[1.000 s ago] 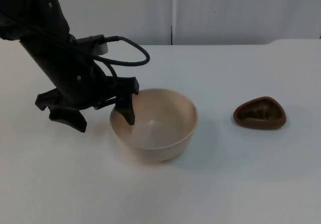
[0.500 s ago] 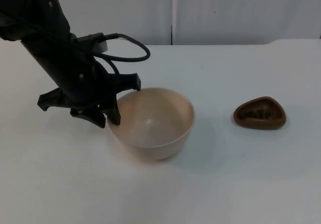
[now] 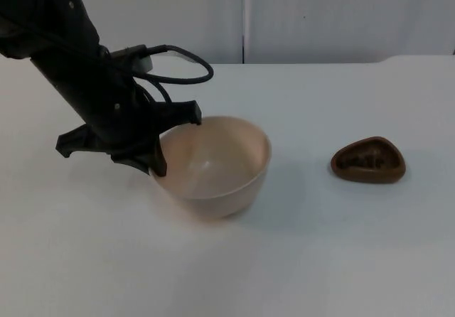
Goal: Pick up the bowl with the left hand and pour the coffee beans from the cup into the bowl with the right hand.
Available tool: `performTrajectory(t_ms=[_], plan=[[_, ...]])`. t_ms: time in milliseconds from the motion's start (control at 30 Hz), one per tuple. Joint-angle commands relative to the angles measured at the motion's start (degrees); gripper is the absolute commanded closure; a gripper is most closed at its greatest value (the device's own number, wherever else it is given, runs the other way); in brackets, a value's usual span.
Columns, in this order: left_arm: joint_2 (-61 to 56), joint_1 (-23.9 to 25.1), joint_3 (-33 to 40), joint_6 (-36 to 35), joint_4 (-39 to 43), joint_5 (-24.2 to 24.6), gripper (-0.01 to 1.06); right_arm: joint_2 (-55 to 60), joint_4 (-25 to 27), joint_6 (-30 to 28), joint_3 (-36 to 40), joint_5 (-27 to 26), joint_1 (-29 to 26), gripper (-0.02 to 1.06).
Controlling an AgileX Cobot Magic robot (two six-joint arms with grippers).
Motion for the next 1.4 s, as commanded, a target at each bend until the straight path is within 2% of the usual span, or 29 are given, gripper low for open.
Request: performTrajectory(t_ms=[0, 400, 933, 1033, 1367], plan=[[-0.20, -0.24, -0.40, 0.36, -1.14, 0.22, 1.05, -0.18, 0.00, -0.09, 0.29, -0.23, -0.42, -0.01], [-4.61, -0.24, -0.40, 3.39, -1.27, 1.84, 1.05, -0.18, 0.00, -0.09, 0.29, -0.23, -0.42, -0.01], [-12.79, -0.24, -0.40, 5.07, 3.24, 10.93, 1.05, -0.18, 0.00, -0.09, 0.29, -0.23, -0.42, -0.01], [-13.07, -1.28, -1.28, 5.07, 5.56, 14.13, 1.05, -0.18, 0.00, -0.09, 0.29, -0.23, -0.42, -0.01], [-13.18, -6.86, -2.47, 3.90, 11.39, 16.30, 1.05, -0.18, 0.00, -0.09, 0.29, -0.23, -0.42, -0.01]])
